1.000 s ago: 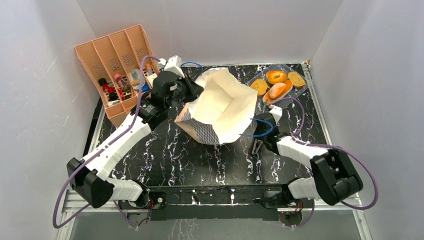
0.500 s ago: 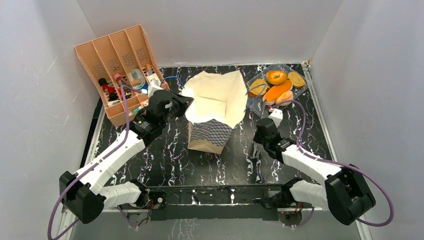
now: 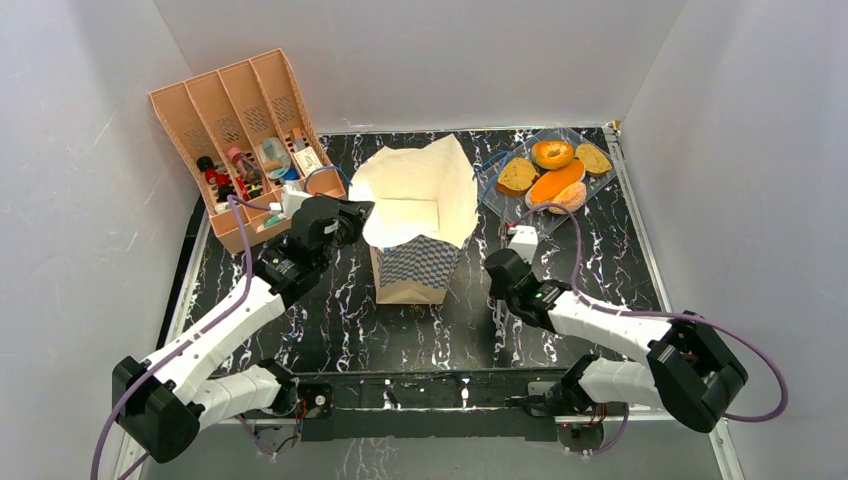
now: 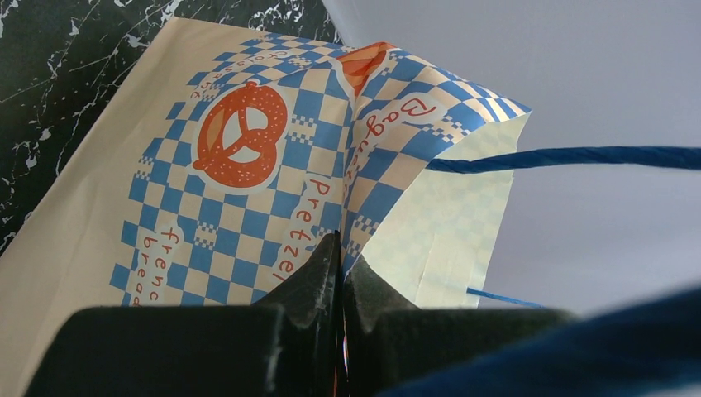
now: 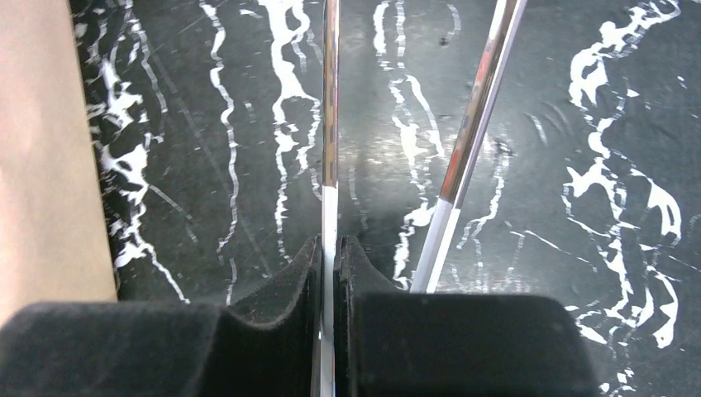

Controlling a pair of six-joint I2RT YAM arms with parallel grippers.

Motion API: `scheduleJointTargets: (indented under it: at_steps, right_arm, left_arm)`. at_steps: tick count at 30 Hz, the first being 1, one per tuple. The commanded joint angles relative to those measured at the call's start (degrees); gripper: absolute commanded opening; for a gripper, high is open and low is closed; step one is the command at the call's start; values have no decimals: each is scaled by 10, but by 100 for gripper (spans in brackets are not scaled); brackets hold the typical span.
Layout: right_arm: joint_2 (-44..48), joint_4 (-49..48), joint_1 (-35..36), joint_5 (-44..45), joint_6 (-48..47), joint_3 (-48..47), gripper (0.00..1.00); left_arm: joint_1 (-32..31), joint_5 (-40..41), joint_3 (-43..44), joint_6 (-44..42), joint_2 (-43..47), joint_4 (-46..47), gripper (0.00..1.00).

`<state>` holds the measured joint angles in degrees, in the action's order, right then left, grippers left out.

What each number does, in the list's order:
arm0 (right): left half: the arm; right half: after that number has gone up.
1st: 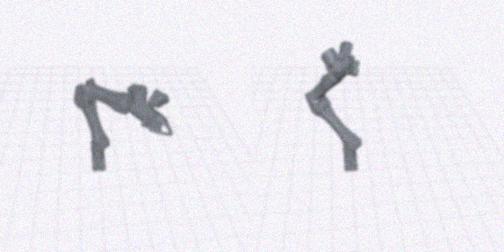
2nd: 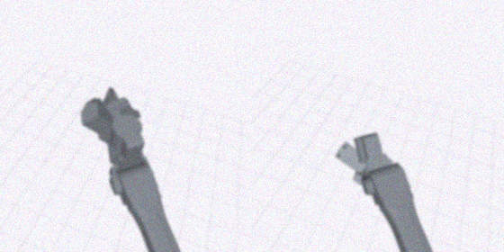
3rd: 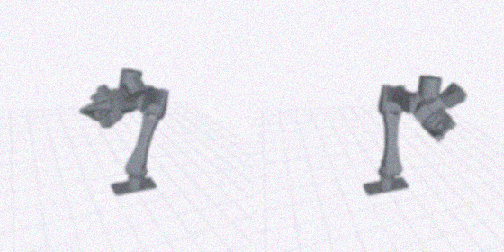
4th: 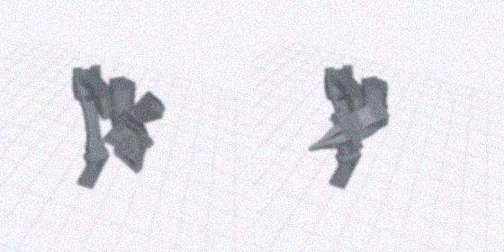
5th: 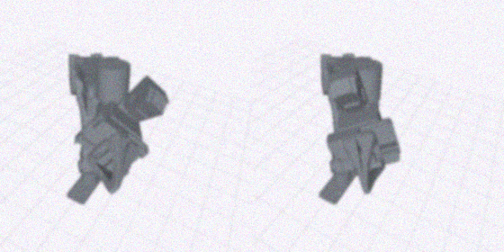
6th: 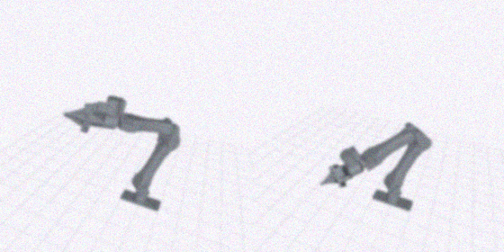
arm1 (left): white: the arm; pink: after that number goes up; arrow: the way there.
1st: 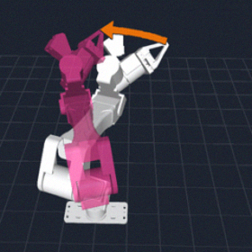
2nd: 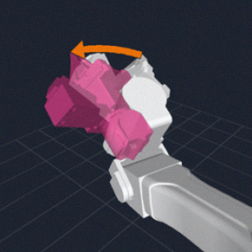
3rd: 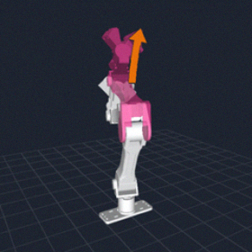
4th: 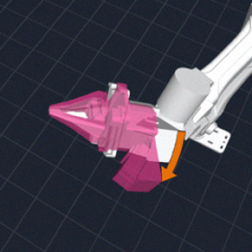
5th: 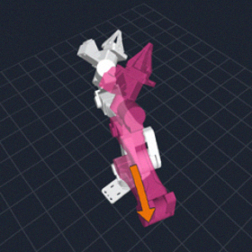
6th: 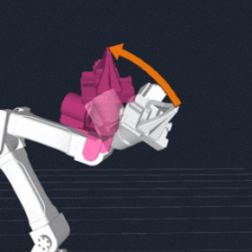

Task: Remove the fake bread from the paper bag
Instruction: Place the clamp at the center of the board.

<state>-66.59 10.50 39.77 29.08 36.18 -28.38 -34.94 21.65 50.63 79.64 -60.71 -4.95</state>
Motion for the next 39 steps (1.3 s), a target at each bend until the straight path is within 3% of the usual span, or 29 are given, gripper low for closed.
scheduleJointTargets:
  at_steps: [1,8,17,25,39]
  right_arm:
    - [-29,-16,57,57,5,-56,0]
    - [-95,-28,109,75,11,-84,0]
    - [-152,-53,118,72,8,-89,0]
    - [-141,-58,119,70,14,-80,31]
    - [-68,-4,139,102,22,-98,43]
  left_arm:
    - [3,26,-13,31,16,37,0]
    - [3,25,-20,29,21,39,1]
    - [3,22,-15,2,34,32,44]
    - [3,17,1,-27,56,8,54]
    - [0,66,72,-83,94,-118,71]
